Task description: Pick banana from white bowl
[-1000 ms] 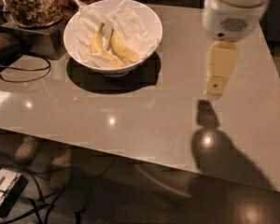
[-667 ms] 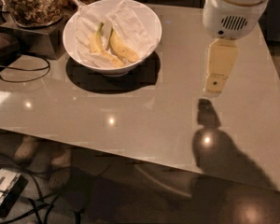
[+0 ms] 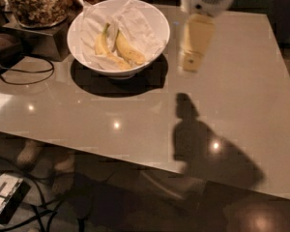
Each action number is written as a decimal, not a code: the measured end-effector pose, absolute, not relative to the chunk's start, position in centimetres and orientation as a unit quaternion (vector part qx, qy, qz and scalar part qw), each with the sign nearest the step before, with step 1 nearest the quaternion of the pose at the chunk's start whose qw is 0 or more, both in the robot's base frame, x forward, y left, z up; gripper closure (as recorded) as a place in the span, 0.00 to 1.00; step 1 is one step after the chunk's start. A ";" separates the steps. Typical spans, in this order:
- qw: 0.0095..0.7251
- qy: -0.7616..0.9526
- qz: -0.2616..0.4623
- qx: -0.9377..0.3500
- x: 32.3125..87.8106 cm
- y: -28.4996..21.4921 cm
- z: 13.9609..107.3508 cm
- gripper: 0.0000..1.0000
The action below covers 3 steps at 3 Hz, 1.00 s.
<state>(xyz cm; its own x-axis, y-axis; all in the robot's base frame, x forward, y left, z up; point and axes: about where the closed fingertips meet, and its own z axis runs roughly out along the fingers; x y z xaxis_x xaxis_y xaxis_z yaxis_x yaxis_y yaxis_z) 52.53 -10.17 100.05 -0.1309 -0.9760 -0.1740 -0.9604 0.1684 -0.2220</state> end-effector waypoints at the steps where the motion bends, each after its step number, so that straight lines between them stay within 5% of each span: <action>1: 0.163 0.722 -0.017 -0.672 55.7 -5.1 101.7 0.00; 3: 0.197 0.731 -0.001 -0.653 57.8 -3.1 102.4 0.00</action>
Offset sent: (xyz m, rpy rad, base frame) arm 0.0226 0.0334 0.0127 0.0554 -0.0293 0.0483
